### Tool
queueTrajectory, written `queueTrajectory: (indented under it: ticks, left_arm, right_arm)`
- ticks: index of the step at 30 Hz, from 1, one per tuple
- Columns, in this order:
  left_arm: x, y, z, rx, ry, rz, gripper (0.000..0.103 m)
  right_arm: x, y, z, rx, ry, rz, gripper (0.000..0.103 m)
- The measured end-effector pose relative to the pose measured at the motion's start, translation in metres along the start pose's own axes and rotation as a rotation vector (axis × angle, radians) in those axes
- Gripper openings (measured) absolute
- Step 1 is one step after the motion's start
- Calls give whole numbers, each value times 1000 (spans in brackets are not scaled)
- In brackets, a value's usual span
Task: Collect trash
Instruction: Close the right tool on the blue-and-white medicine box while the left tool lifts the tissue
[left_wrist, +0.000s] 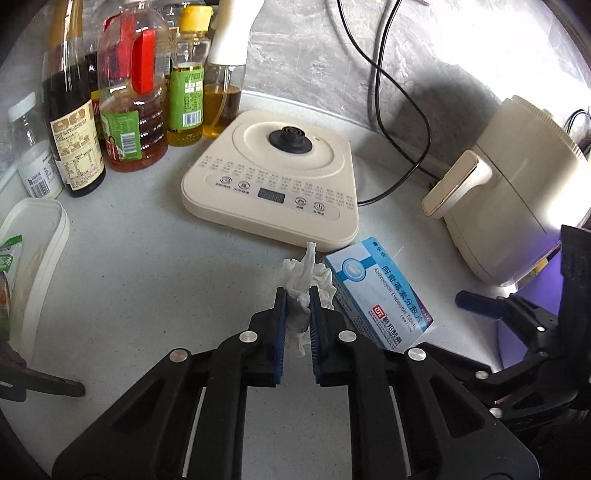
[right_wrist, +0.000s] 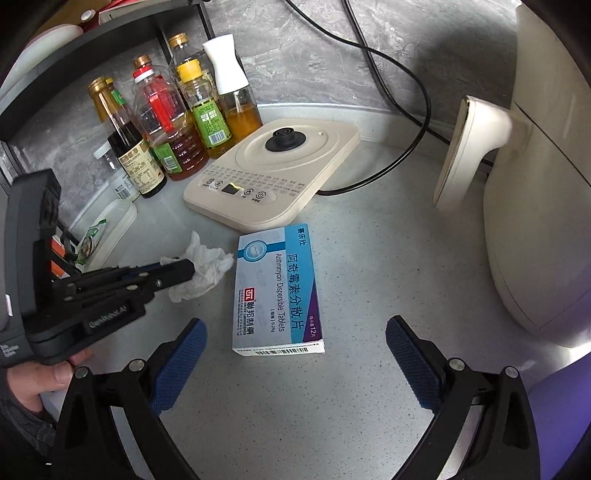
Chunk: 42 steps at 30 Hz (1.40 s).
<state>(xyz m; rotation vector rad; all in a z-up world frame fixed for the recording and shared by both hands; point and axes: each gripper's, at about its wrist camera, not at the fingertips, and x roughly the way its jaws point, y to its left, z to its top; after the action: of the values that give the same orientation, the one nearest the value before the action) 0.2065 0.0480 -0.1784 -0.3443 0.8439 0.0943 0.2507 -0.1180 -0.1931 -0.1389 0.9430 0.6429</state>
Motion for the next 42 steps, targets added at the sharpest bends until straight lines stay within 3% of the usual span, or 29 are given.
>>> queueTrajectory:
  ticks: [9, 12, 13, 20, 32, 42]
  left_arm:
    - [-16, 7, 1, -5, -31, 30, 12]
    - [-18, 7, 1, -2, -35, 43, 12]
    - [-20, 7, 2, -1, -46, 46, 12]
    - [-51, 1, 8, -11, -146, 31, 12]
    - [-106, -26, 2, 24, -244, -14, 12]
    - [-145, -65, 5, 72, -322, -125, 12]
  right_arm:
    - [30, 19, 2, -77, 49, -35, 95]
    - [39, 20, 1, -102, 94, -47, 63]
    - [37, 17, 0, -85, 89, -43, 63]
    - [0, 6, 1, -50, 2, -47, 63]
    - [-106, 3, -6, 13, -226, -89, 63]
    - [-179, 9, -21, 26, -366, -106, 63]
